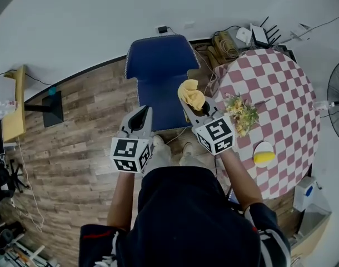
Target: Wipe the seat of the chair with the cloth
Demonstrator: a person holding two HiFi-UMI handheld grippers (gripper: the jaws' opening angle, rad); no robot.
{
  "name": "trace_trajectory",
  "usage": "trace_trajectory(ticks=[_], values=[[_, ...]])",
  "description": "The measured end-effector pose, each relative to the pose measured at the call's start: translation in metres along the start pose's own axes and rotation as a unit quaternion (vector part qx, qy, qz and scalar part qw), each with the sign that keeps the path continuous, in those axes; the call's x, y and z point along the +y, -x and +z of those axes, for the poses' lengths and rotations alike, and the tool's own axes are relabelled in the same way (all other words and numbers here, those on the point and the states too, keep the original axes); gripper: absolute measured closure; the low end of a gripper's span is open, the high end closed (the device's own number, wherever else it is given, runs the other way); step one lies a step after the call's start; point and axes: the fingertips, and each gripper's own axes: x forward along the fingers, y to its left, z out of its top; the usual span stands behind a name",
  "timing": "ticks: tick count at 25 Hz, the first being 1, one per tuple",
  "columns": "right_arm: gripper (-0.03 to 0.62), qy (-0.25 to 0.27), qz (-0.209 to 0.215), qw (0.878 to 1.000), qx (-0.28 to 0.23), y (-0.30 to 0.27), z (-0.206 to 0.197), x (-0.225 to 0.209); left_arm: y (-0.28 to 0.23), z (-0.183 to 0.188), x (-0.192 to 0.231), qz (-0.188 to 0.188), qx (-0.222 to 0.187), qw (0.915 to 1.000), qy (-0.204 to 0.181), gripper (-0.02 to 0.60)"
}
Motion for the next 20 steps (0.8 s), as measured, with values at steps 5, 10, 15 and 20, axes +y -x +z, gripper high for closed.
trace_trajectory(ticks=[5, 10, 15, 20], values=[[0.539, -0.014, 0.003, 0.999, 0.033, -0.043, -0.02, 0.016, -0.013, -0.03, 0.044, -0.007, 0.038, 0.9993, 0.0, 0.565], [0.539, -0.031, 0.005, 0.996, 0.08, -0.079, -0.058, 0.028, -0.03, -0.068, 0.068, -0.048, 0.06, 0.9968, 0.023, 0.565], [0.539, -0.065, -0.008, 0.991, 0.116, -0.099, -0.104, 0.02, -0.052, -0.12, 0.081, -0.07, 0.108, 0.9912, 0.033, 0.565], [0.539, -0.077, -0.004, 0.986, 0.145, -0.116, -0.147, 0.006, -0.082, -0.167, 0.09, -0.06, 0.143, 0.9874, 0.03, 0.565]])
